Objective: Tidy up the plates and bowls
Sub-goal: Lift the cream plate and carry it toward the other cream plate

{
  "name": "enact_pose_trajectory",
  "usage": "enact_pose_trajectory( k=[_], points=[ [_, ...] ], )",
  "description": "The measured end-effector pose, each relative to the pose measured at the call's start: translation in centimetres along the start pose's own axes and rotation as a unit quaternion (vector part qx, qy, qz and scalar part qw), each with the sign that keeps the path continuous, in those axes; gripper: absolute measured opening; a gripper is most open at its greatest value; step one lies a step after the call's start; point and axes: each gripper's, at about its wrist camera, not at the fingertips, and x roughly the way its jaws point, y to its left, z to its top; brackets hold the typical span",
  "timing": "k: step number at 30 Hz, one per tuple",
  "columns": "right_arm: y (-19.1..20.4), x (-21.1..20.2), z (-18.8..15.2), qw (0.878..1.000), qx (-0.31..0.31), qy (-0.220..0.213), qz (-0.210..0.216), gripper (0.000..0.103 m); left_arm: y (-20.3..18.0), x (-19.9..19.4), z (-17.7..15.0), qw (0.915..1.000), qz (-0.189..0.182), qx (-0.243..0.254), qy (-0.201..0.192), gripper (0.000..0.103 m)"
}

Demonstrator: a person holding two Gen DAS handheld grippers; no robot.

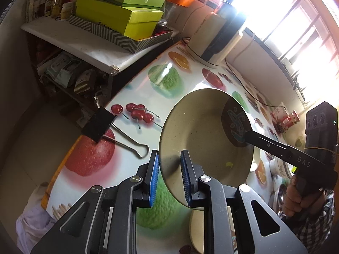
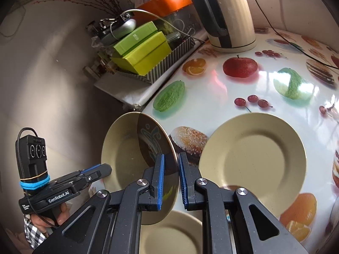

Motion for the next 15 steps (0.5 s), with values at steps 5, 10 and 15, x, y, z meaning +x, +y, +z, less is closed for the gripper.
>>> enact_pose_trajectory(
  k=[5, 10, 15],
  points=[
    [0.1, -1.7, -1.5, 1.000, 0.007, -0.007, -0.007, 0.014, -0.8, -0.5, -1.3, 0.9999, -0.004, 0.009, 0.004, 0.021],
    [-0.1, -3.3, -3.5, 1.000, 0.016, -0.012, -0.012, 0.014, -1.7, -0.7, -2.6, 0.9997, -0.009, 0.020, 0.012, 0.021],
    [-0.5, -4.2, -5.2, 0.999, 0.031, -0.012, -0.017, 0.014, -2.3, -0.7, -3.9, 0.9993, -0.011, 0.029, 0.022, 0.021]
  ],
)
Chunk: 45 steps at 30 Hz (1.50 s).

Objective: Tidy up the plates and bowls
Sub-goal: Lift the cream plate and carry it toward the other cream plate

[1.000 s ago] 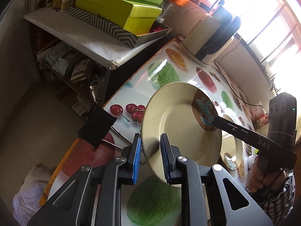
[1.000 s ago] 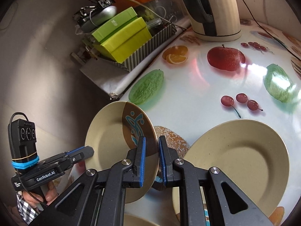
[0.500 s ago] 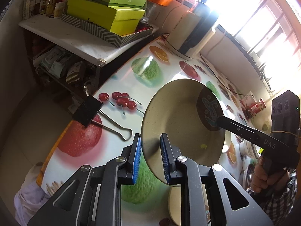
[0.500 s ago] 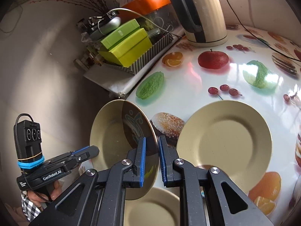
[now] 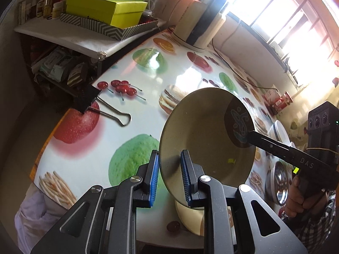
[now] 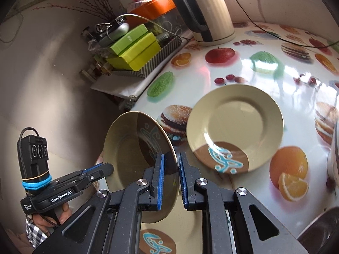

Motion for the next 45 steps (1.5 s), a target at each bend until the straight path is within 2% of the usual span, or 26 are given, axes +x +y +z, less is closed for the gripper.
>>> enact_pose_trajectory(
  k=[19, 45],
  points=[
    [-2.2, -1.8, -5.6, 0.999, 0.046, 0.001, -0.025, 0.015, -2.2, 1.4, -3.2, 0.9989, 0.001, 0.027, 0.038, 0.021],
    [-2.4, -1.5, -7.6, 0.998, 0.034, 0.003, -0.052, 0.017, -3.0, 2.1, -3.7, 0.9973, 0.024, 0.045, 0.052, 0.021]
  ],
)
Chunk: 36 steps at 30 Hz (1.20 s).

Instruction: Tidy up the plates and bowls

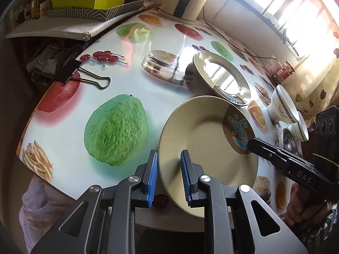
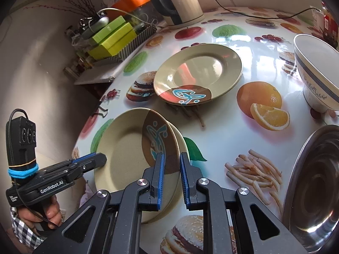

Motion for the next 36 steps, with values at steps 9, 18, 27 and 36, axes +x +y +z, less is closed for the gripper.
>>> enact_pose_trajectory(
  k=[9, 18, 27, 36],
  points=[
    [0.0, 0.2, 0.0, 1.000, 0.001, 0.001, -0.004, 0.019, -0.1, 0.0, 0.0, 1.0000, 0.005, 0.003, 0.000, 0.021],
    [0.2, -0.1, 0.0, 1.000, -0.003, -0.004, -0.009, 0.030, -0.4, 0.1, 0.2, 0.9996, 0.025, 0.016, -0.001, 0.023],
    [0.5, -1.1, 0.7, 0.999, -0.005, -0.029, -0.023, 0.038, -1.2, -0.8, 1.3, 0.9965, 0.062, 0.043, -0.036, 0.033],
    [0.5, -2.1, 1.7, 0.998, 0.000, -0.056, -0.039, 0.045, -2.9, -1.7, 2.9, 0.9879, 0.096, 0.088, -0.083, 0.035]
  ],
)
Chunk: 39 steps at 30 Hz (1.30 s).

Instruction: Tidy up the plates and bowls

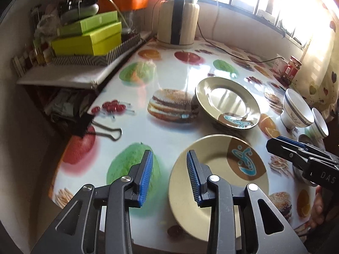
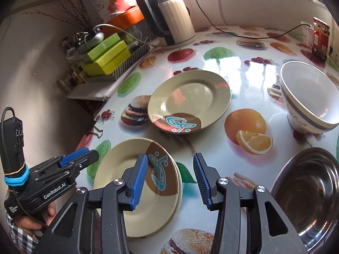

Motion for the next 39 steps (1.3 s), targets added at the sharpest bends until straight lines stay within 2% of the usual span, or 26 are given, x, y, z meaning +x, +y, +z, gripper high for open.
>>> enact_pose_trajectory(
  k=[5, 14, 23, 26, 29, 33, 37, 39],
  points=[
    [-0.1, -0.6, 0.8, 1.000, -0.001, -0.017, -0.018, 0.049, -0.6, -0.6, 1.1, 0.9992, 0.020, 0.023, -0.028, 0.035],
    [-0.9, -0.8, 2.5, 0.999, 0.003, -0.037, -0.040, 0.050, -1.5, -0.4, 3.1, 0.9983, 0.013, 0.037, -0.043, 0.035],
    [-2.4, 0.7, 4.3, 0.997, 0.022, -0.040, -0.058, 0.052, -1.0, 3.1, 5.5, 0.9987, -0.049, 0.010, -0.005, 0.035],
    [-3.2, 1.5, 5.0, 0.997, 0.030, -0.038, -0.067, 0.052, -1.2, 4.1, 6.3, 0.9983, -0.056, 0.014, 0.000, 0.035],
    [-3.8, 2.3, 5.4, 0.997, 0.033, -0.033, -0.069, 0.052, -1.3, 5.4, 7.3, 0.9962, -0.087, 0.008, 0.010, 0.035],
    [-4.3, 3.6, 6.2, 0.996, 0.034, -0.029, -0.072, 0.052, -1.5, 6.8, 8.3, 0.9952, -0.096, 0.007, 0.017, 0.035],
    [-4.9, 4.5, 6.9, 0.996, 0.039, -0.027, -0.081, 0.052, -1.0, 9.0, 9.0, 0.9906, -0.124, -0.025, 0.051, 0.035],
    [-5.1, 4.8, 7.1, 0.996, 0.039, -0.023, -0.080, 0.050, -1.0, 9.6, 9.2, 0.9899, -0.128, -0.028, 0.054, 0.035]
  ],
)
